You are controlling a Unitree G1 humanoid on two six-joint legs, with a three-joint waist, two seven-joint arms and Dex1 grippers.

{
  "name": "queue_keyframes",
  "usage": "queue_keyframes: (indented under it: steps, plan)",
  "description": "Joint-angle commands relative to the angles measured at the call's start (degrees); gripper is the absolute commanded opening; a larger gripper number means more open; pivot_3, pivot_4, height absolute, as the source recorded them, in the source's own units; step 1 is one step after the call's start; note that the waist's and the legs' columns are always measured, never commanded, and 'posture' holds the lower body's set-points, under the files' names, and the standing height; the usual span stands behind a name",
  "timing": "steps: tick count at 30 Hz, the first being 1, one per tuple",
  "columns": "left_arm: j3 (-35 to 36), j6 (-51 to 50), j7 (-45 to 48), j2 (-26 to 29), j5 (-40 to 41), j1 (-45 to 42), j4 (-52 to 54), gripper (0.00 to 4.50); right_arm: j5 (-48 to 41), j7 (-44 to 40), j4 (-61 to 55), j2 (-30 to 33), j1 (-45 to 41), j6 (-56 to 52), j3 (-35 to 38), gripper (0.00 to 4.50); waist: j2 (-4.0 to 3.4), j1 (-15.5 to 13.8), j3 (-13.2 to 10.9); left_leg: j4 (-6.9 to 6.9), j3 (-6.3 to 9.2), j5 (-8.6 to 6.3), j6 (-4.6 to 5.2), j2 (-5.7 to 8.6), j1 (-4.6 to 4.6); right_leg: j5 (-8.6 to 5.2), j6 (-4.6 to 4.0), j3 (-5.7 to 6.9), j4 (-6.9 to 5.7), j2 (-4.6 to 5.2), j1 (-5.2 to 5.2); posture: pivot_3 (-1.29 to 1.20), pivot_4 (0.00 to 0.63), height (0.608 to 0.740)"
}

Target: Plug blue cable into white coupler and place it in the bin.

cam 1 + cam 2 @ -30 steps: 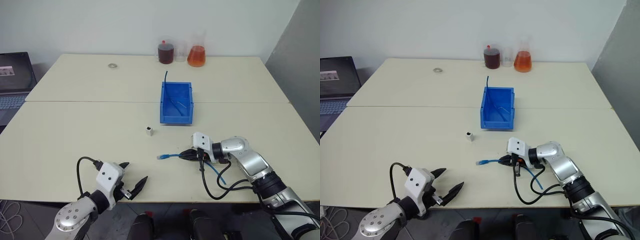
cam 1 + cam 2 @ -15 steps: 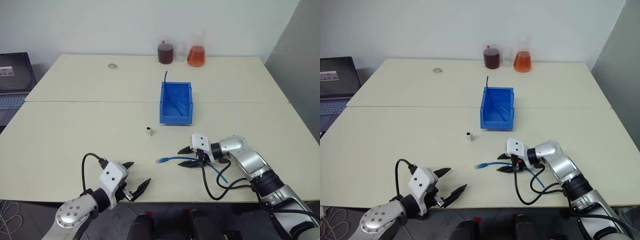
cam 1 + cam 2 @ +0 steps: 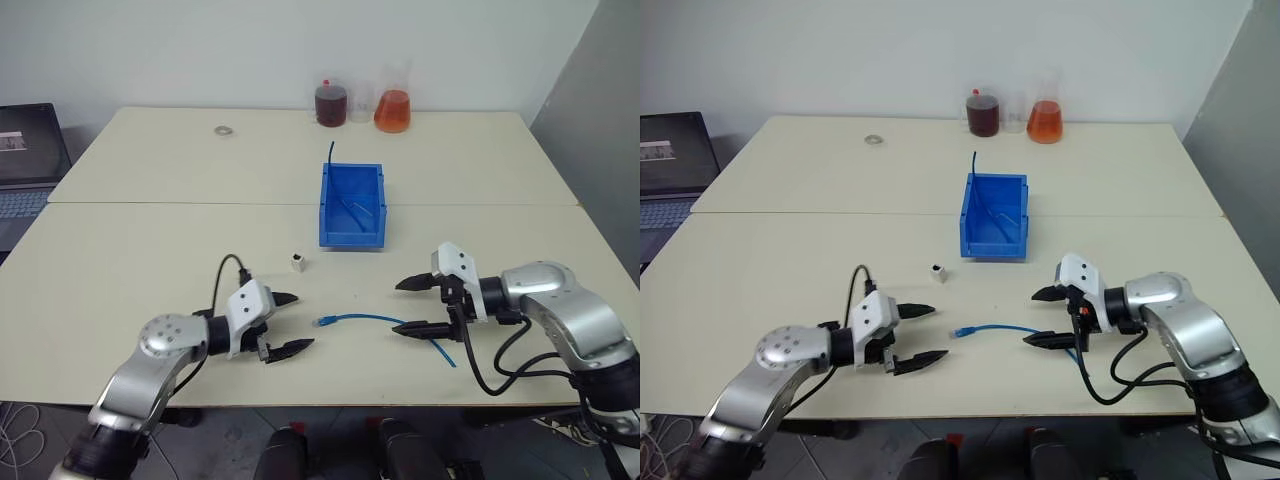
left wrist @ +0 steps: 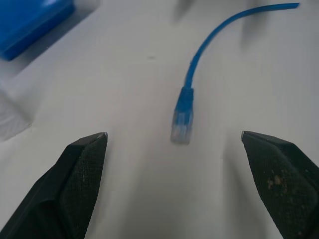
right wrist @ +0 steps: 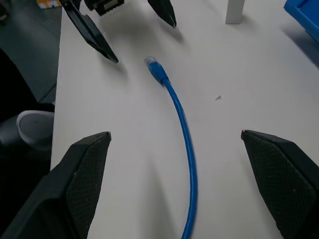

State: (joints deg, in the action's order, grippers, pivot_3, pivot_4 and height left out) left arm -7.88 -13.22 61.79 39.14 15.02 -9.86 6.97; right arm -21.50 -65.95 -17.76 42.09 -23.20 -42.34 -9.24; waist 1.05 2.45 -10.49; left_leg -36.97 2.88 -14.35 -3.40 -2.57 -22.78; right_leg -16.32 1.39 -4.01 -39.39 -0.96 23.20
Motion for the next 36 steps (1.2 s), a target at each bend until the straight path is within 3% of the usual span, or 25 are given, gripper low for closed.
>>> queue_keyframes:
  steps: [1,7,18,27,32,36]
  plan:
    - [-2.66,4.06,4.43,0.2,-1.41,-2.23,-4.48,4.5,-1.97,2.61,-4.15,0.89,0.86,-2.12,2.66,4.44,0.0,0.1,0.0,-0.01,0.0,0.0,0.0,0.01,0.01,-0.01,0.0,0.0,-0.03,0.0,0.01,0.0,0.15,0.74]
    - [-4.04,8.27,6.84,-1.0,-2.86,-5.28,-11.17,4.5,-4.0,5.52,-7.78,1.62,2.97,-4.67,4.31,4.44,0.01,-0.23,0.0,-0.04,0.01,0.0,0.0,0.02,-0.02,-0.03,0.03,0.01,-0.02,0.01,0.01,0.0,0.15,0.74]
    - [-7.24,12.54,7.41,-5.95,-5.11,-6.36,-15.04,2.14,-6.06,8.99,-9.26,3.47,4.05,-6.81,5.61,4.5,0.01,-0.62,0.01,-0.05,0.01,0.0,0.0,0.05,-0.03,-0.02,0.04,0.0,-0.01,0.04,-0.02,0.0,0.15,0.74]
    - [-6.92,12.84,8.46,-4.21,-5.39,-5.42,-14.79,0.26,-6.31,10.54,-9.09,3.41,3.9,-6.56,5.48,4.5,0.01,-0.61,0.01,-0.04,0.01,0.0,0.0,0.05,-0.02,-0.03,0.04,0.0,-0.01,0.03,-0.02,0.0,0.15,0.74]
    - [-6.12,10.0,7.64,-3.65,-4.94,-5.61,-13.4,0.25,-6.66,11.1,-9.37,2.97,3.96,-6.42,5.34,4.5,0.01,-0.52,0.01,-0.04,0.01,0.0,0.0,0.03,0.0,-0.03,0.04,0.0,-0.02,0.02,-0.02,0.0,0.15,0.74]
    - [-3.24,-0.77,5.76,-4.1,-0.19,-7.9,-8.96,0.25,-8.24,10.48,-10.56,4.24,4.03,-7.05,6.46,4.5,0.01,-0.53,0.01,-0.04,0.01,0.0,0.0,0.03,-0.01,-0.05,0.09,0.01,-0.03,0.01,-0.02,0.0,0.15,0.74]
